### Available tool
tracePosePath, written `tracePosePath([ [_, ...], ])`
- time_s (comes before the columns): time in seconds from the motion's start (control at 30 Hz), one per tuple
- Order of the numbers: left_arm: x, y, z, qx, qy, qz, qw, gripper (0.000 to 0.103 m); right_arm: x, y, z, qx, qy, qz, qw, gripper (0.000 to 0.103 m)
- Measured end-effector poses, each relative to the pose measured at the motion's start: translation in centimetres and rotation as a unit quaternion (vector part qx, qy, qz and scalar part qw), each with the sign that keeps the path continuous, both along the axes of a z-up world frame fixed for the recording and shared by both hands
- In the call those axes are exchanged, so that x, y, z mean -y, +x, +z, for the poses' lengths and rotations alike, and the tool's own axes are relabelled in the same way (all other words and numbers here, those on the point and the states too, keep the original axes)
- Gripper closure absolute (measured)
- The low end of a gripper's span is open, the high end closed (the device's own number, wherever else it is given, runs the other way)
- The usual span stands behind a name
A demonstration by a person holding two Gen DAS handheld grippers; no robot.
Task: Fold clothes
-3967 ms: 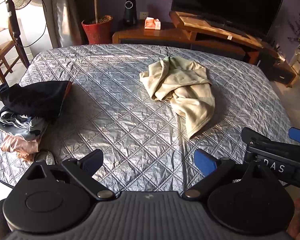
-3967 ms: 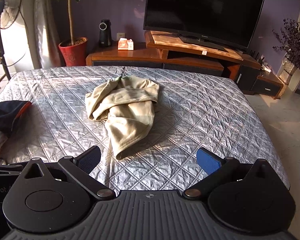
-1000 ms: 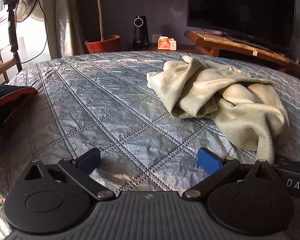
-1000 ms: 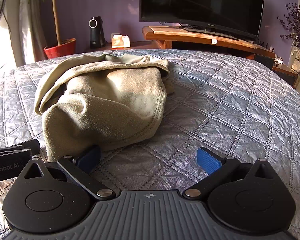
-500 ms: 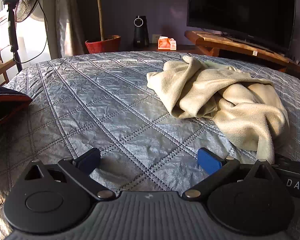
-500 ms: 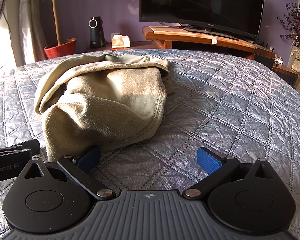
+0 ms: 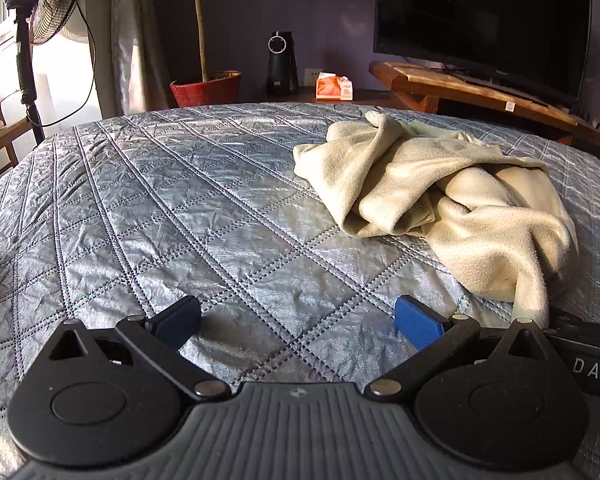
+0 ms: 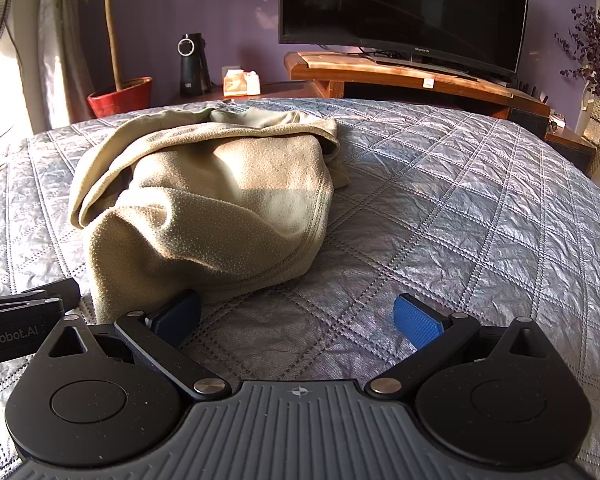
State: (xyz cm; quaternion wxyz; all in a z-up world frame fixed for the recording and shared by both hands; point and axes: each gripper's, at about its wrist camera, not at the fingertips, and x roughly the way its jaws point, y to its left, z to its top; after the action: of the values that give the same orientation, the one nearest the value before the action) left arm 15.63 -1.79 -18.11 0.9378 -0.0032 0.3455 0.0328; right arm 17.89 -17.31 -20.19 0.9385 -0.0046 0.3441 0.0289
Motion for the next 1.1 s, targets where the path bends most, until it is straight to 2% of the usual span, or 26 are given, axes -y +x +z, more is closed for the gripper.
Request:
tracePosePath([
  [1.1, 0.45, 0.02, 0.11, 0.0, 0.0, 0.001, 1.0, 0.0, -0.04, -0.09, 0.04, 0.0, 0.0, 0.0, 1.0, 0.0],
])
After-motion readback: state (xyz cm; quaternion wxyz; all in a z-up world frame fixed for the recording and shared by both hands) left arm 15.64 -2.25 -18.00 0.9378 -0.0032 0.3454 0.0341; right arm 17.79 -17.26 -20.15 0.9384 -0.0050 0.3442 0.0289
